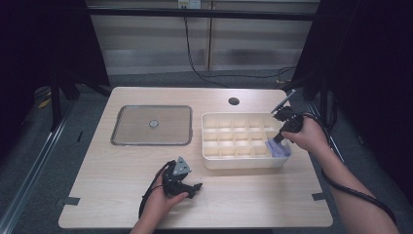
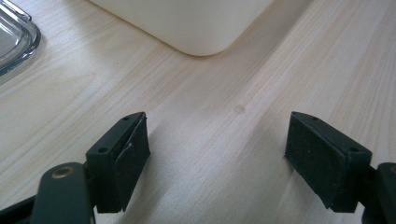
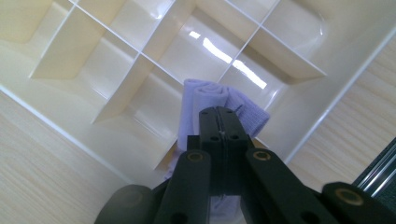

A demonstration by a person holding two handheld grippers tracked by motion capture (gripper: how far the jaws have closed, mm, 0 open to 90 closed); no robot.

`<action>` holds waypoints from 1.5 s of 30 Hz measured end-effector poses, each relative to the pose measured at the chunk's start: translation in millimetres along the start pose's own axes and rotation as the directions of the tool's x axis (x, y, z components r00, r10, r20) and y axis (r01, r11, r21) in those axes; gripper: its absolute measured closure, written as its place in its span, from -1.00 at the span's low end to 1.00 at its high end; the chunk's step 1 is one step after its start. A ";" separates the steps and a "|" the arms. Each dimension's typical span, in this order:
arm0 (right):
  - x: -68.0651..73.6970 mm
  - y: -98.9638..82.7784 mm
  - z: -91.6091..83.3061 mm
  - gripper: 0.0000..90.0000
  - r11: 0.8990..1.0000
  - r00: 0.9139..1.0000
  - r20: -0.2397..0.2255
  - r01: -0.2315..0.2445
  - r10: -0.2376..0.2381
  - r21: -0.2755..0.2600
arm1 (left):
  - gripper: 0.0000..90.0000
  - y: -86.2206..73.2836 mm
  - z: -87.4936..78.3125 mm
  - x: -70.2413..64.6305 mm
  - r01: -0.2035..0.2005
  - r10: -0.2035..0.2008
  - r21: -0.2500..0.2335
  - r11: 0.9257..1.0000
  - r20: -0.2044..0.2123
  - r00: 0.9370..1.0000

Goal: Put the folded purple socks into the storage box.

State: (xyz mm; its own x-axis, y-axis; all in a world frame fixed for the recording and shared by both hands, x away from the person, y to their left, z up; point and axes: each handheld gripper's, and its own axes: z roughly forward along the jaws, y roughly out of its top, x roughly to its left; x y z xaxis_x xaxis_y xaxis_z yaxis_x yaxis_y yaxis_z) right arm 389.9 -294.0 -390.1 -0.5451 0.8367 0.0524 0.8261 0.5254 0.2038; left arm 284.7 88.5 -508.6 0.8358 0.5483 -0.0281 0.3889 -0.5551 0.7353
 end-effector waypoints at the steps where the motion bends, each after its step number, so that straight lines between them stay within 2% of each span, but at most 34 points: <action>1: 0.1 -0.2 1.5 1.00 1.000 1.000 0.004 -0.002 0.002 -0.001 | -0.53 0.0 0.0 0.1 -0.001 0.001 0.001 1.000 0.000 1.000; 8: -2.5 -7.9 19.5 1.00 0.999 1.000 -0.018 0.002 -0.002 0.033 | -0.53 0.0 -0.2 0.3 -0.004 0.004 0.003 1.000 0.000 1.000; 10: -1.2 -10.1 23.5 1.00 0.999 1.000 -0.012 -0.001 0.002 0.039 | -0.53 0.0 -0.1 0.1 -0.001 0.001 0.001 1.000 0.000 1.000; 16: -3.7 -16.0 27.7 1.00 0.999 1.000 -0.023 -0.008 0.009 0.049 | -0.53 0.1 -0.4 0.0 -0.002 0.002 0.005 1.000 -0.001 1.000; 20: -2.9 -18.9 31.9 1.00 0.998 1.000 -0.014 -0.009 0.010 0.055 | -0.53 0.1 -0.4 0.0 -0.002 0.002 0.005 1.000 0.000 1.000; 30: -3.8 -25.3 49.7 1.00 0.997 0.999 -0.024 -0.025 0.026 0.071 | -0.53 -0.1 -0.1 0.0 -0.001 0.001 0.001 1.000 -0.001 1.000; 45: -3.5 -22.3 55.6 1.00 0.994 0.999 -0.012 -0.029 0.031 0.102 | -0.53 0.1 -0.5 0.2 -0.005 0.005 0.006 1.000 0.000 1.000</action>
State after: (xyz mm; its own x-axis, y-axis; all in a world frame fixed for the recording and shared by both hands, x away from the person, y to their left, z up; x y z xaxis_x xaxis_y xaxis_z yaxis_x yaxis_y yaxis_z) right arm 381.3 -300.0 -449.1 -0.5211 0.8506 0.0699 0.8520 0.5137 0.1011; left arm 284.8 88.9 -508.2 0.8375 0.5459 -0.0241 0.3870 -0.5615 0.7314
